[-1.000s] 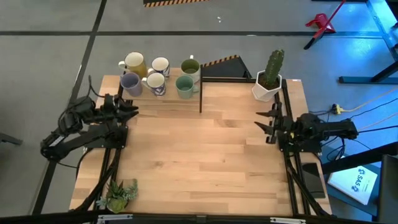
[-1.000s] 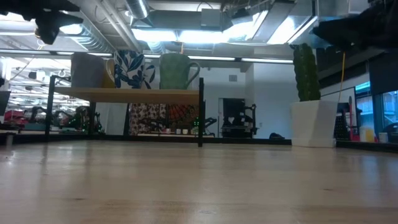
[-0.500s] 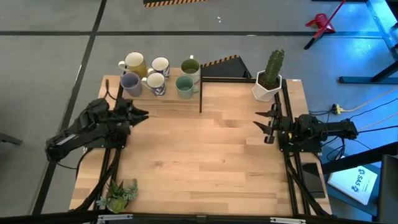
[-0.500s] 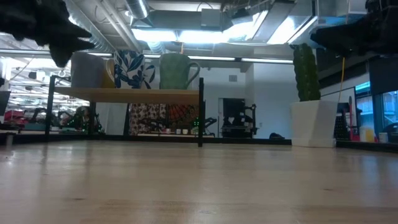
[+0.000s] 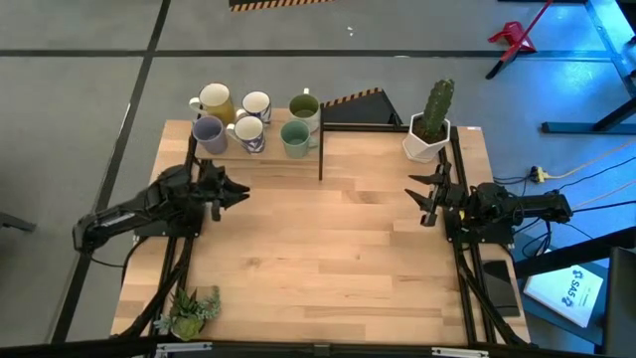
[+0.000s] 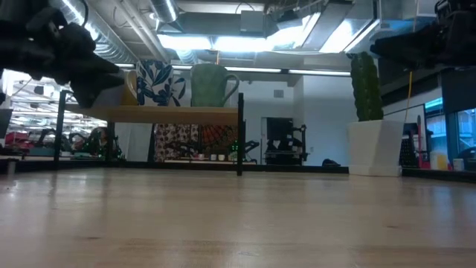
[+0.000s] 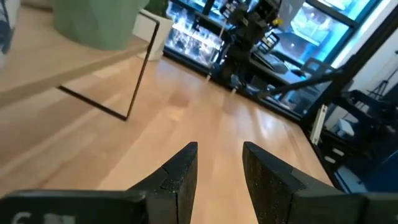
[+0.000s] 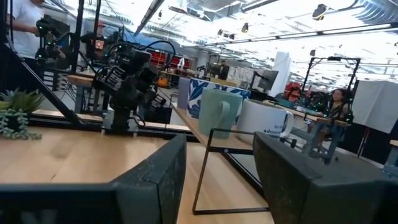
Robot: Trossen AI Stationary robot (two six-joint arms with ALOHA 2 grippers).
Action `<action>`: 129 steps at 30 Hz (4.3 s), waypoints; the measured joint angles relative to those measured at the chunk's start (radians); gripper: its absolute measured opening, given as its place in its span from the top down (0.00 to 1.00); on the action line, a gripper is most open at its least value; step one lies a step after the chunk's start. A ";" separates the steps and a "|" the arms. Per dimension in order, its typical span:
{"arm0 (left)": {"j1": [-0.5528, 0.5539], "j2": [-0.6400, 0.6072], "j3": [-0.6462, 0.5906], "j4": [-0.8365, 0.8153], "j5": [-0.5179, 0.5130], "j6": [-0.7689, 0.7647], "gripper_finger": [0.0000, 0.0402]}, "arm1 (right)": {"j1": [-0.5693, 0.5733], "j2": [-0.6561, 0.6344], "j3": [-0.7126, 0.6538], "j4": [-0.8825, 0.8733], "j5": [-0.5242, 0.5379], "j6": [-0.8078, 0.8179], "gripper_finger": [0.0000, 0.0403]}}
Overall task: Place coffee mugs
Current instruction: Return to Home Position
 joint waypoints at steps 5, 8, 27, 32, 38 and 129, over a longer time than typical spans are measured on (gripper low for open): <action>-0.084 0.000 -0.041 0.090 -0.092 0.004 0.70 | 0.000 0.000 0.000 -0.007 0.012 0.000 0.56; -0.137 0.000 -0.042 0.092 -0.145 0.025 0.70 | 0.000 0.000 0.000 -0.017 0.029 -0.001 0.56; -0.192 0.000 -0.044 0.091 -0.233 0.061 0.70 | 0.000 0.006 0.003 -0.202 0.030 -0.002 0.56; -0.192 0.000 -0.044 0.092 -0.233 0.061 0.70 | 0.000 0.007 0.003 -0.206 -0.019 -0.002 0.56; -0.192 0.000 -0.044 0.093 -0.233 0.061 0.70 | 0.000 0.007 0.003 -0.206 -0.019 -0.002 0.56; -0.192 0.001 -0.043 0.094 -0.232 0.061 0.70 | 0.000 0.007 0.001 -0.206 -0.019 -0.001 0.56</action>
